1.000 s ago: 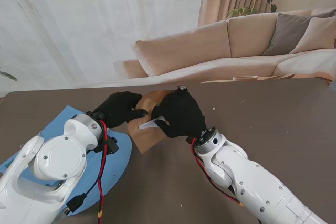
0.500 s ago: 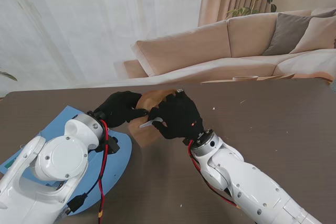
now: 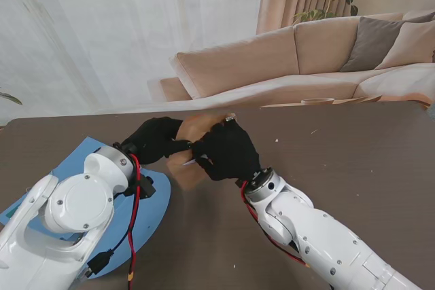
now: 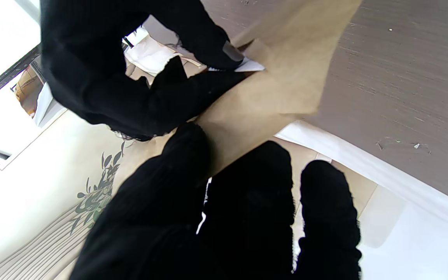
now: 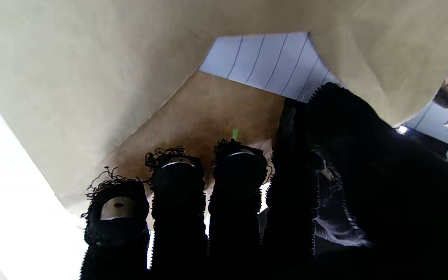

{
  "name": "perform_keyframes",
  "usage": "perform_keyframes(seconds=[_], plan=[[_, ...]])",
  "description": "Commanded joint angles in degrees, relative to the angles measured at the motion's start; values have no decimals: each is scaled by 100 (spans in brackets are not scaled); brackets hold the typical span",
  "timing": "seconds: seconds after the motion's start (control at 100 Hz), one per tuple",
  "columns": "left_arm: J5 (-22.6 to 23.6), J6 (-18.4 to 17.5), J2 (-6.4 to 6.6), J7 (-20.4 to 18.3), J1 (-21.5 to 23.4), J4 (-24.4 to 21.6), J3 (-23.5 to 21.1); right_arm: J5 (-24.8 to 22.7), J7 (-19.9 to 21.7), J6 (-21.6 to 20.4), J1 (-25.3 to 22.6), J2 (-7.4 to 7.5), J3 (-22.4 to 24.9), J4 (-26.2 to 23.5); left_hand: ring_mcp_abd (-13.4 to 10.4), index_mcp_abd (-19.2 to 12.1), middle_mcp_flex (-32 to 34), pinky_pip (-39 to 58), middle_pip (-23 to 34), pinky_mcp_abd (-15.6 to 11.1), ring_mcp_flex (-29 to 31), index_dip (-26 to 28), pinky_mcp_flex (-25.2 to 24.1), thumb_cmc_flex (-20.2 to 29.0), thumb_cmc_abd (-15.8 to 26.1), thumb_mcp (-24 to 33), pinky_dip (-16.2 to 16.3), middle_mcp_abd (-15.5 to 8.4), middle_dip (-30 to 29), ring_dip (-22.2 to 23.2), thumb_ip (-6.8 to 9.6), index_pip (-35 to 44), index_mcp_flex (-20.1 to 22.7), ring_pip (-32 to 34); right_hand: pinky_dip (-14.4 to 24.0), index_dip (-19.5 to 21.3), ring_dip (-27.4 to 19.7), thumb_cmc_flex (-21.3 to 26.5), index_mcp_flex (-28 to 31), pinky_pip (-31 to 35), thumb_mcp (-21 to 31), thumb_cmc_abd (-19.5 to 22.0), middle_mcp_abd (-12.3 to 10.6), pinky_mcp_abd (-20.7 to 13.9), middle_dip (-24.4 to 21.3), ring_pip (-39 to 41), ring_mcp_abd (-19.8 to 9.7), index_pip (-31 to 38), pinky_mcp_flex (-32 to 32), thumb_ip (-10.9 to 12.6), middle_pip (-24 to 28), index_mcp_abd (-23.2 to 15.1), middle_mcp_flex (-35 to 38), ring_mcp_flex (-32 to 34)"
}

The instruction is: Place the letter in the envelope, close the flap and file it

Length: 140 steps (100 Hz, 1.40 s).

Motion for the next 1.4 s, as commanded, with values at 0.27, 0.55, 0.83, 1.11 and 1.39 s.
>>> perform_keyframes(seconds=[0.27,0.55,0.83,1.11,1.39], plan=[[63,-20,-30,-119,-27,-74,33,58,235,79,-45,-24,0,-6,-210,-568,-139,212,169,100,246,481,37,664,526,281,87,160,78,47,258,1147,236,179,121,-62,34,11,-184,293,17,-53,-70,-67,-60,-123,19,-209,-161,-49,-225,127,-50,-97],[349,-119,-86,161,-66,140,152,291,706,280,-1131,-75,818,-1121,-207,-571,-145,198,162,103,224,470,17,664,515,284,81,143,75,45,258,1148,248,169,168,1467,-503,-896,-1421,-40,-609,850,418,-228,-1357,-1882,260,-2638,-706,726,-1992,730,-1921,-1136],[430,-245,-93,217,-47,241,163,926,943,453,-2305,-221,1634,-2007,-181,-581,-159,171,141,94,185,467,-32,664,511,281,76,119,82,49,250,1155,253,147,-815,1351,-1913,-962,-2545,-2158,-1098,1159,785,480,-2741,-4396,542,-3084,-1839,765,-3169,1112,-3488,-2198],[388,-428,-80,167,-21,291,105,1851,1515,613,-2834,-356,2281,-2281,-144,-593,-175,122,112,89,126,467,-120,664,509,276,77,92,100,61,246,1156,263,113,-1767,992,-2750,-887,-3745,-3604,-969,1203,1317,637,-3633,-5689,880,-3634,-2660,777,-3619,2085,-4991,-3242],[221,-787,-26,-85,-17,355,-33,3246,2947,382,-2843,-353,2642,-2347,-107,-629,-190,73,76,82,44,478,-220,664,524,236,101,32,130,103,252,1154,261,94,-1823,908,-2792,-809,-3528,-3649,-988,1158,1355,660,-3716,-5668,925,-3650,-2697,740,-3456,2458,-4425,-2990]])
